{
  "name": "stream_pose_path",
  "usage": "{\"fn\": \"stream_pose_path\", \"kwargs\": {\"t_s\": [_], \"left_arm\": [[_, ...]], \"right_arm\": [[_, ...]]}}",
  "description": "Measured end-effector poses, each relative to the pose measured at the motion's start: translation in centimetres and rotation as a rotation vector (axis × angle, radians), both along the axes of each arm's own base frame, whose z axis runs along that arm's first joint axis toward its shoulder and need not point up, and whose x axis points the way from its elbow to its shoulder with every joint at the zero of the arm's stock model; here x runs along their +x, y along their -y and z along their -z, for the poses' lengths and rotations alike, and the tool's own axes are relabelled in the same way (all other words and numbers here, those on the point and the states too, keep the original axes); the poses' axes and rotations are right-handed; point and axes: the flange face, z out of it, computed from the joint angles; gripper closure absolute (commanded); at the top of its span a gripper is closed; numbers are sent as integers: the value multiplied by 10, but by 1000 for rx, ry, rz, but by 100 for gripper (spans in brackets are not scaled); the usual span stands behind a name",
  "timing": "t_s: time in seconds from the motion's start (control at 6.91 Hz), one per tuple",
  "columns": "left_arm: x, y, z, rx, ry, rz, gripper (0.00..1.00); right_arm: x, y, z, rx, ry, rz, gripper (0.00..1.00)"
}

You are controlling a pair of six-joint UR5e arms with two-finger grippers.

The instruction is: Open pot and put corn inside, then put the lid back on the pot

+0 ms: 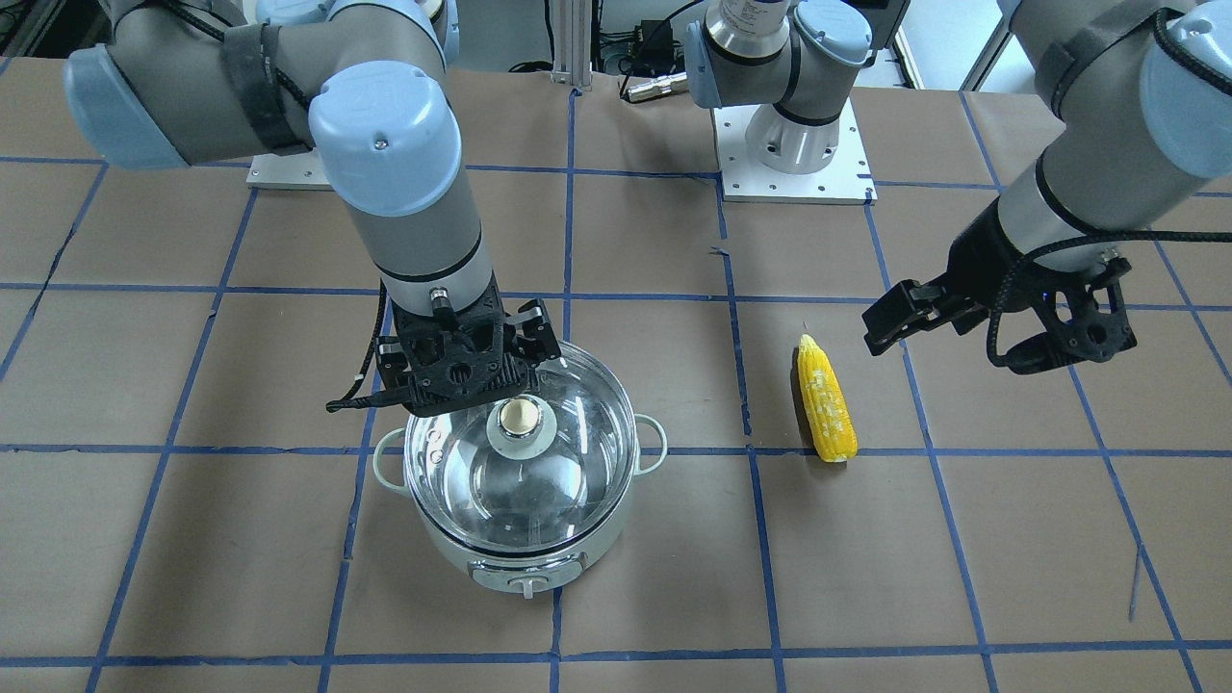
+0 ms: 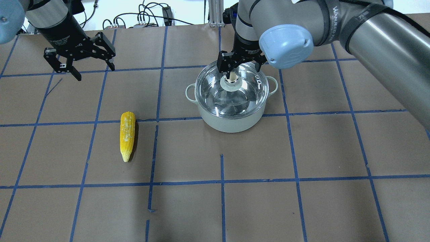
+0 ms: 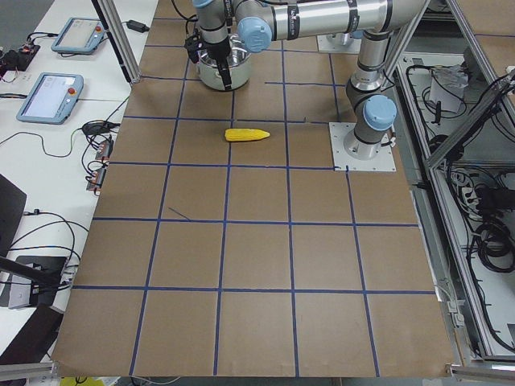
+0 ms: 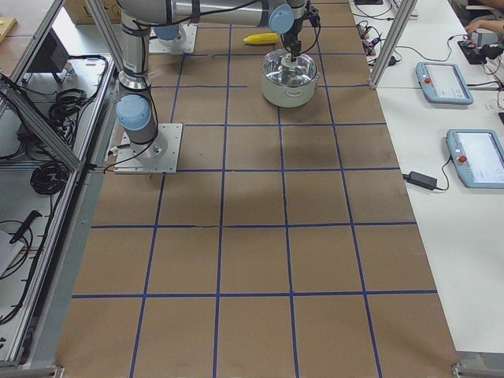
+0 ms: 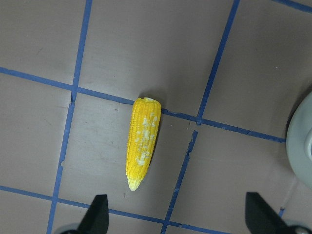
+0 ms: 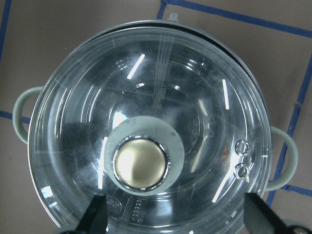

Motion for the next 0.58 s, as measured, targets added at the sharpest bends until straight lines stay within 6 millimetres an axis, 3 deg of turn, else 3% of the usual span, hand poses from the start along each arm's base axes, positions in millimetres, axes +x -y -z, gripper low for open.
{"fn": "stream_pose_path", "kwargs": {"t_s": [0.29,0.58], "left_arm": [[0,-1,2,5,1,5,0],[0,-5,31,43,-7,48,0]], "right_arm": [[8,-12,13,-7,-6,-9,4],[14,-13,12,-33,1,5,4]]}}
